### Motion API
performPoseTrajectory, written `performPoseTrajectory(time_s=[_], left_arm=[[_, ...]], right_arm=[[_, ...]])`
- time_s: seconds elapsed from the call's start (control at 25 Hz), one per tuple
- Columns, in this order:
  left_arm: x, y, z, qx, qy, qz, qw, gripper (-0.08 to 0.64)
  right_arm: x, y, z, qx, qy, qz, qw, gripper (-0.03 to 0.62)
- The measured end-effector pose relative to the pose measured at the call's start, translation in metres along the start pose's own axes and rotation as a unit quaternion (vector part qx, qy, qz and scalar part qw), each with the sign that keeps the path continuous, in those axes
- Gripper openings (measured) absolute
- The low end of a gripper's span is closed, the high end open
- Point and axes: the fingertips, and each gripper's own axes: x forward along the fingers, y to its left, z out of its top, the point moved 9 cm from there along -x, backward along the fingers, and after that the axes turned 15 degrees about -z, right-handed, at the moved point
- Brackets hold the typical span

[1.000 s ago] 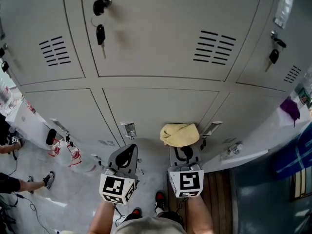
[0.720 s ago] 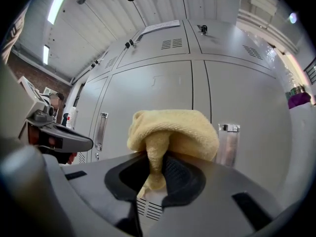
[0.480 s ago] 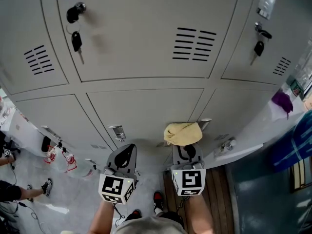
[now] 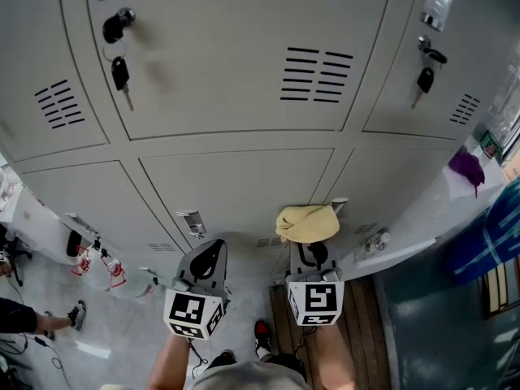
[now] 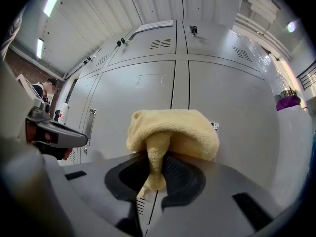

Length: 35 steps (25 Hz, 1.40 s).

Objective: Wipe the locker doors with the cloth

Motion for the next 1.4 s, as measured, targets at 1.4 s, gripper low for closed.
performPoseTrajectory(time_s=[1.4], left_arm=[[-0.114, 0.034, -0.033, -0.033, 0.025, 0.156, 0.987, 0.023]], right_arm=[[-0.029, 0.163, -0.015, 0.009, 0.023, 0.225, 0.974, 0.075]])
